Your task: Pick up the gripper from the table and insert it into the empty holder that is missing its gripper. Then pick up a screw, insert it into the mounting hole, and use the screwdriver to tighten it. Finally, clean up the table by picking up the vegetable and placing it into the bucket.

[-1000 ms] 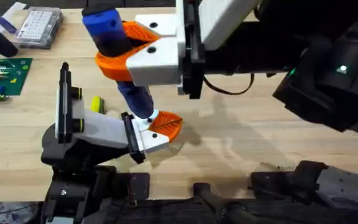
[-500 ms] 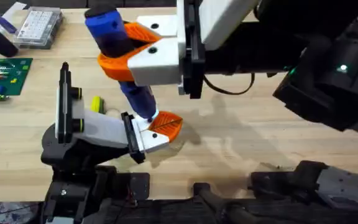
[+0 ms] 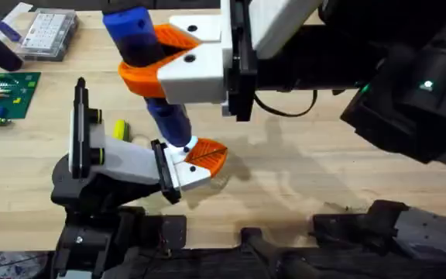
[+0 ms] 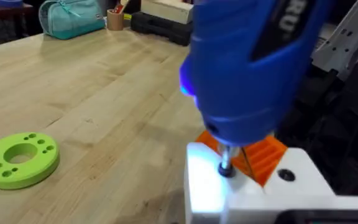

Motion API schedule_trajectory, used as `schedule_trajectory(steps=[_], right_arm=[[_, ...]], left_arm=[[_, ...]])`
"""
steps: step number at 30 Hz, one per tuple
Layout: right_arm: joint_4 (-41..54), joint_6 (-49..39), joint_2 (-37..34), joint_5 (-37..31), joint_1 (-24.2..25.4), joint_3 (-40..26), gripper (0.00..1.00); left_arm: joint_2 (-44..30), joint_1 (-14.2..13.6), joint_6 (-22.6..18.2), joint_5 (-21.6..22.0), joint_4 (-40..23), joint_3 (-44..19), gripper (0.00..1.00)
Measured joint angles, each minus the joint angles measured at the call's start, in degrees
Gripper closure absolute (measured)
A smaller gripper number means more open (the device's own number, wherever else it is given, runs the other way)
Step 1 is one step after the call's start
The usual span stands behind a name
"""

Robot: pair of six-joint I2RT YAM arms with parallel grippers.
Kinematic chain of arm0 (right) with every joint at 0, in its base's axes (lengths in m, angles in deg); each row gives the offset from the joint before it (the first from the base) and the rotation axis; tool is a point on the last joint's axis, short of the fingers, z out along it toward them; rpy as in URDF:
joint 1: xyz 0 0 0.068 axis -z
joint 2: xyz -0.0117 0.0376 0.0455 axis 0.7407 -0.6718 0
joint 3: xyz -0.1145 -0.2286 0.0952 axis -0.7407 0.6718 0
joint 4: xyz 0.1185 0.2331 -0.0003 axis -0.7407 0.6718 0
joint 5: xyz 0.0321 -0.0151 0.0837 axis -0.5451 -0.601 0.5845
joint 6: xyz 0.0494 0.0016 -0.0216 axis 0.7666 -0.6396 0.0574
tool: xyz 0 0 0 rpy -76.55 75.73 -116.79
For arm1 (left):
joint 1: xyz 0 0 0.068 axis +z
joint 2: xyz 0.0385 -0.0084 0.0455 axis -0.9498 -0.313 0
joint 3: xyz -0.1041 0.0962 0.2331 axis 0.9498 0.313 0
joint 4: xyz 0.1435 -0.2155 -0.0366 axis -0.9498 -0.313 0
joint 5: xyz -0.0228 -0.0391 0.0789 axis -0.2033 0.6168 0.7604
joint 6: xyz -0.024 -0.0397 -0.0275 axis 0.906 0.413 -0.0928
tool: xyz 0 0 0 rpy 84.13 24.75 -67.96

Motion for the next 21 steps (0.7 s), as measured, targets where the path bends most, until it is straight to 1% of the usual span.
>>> schedule_trajectory(steps=[21], right_arm=[[0.75,0.14,0.00,0.00,-0.11,0.00,0.954]], left_arm=[[0.00,0.00,0.00,-0.01,0.00,0.00,0.987]])
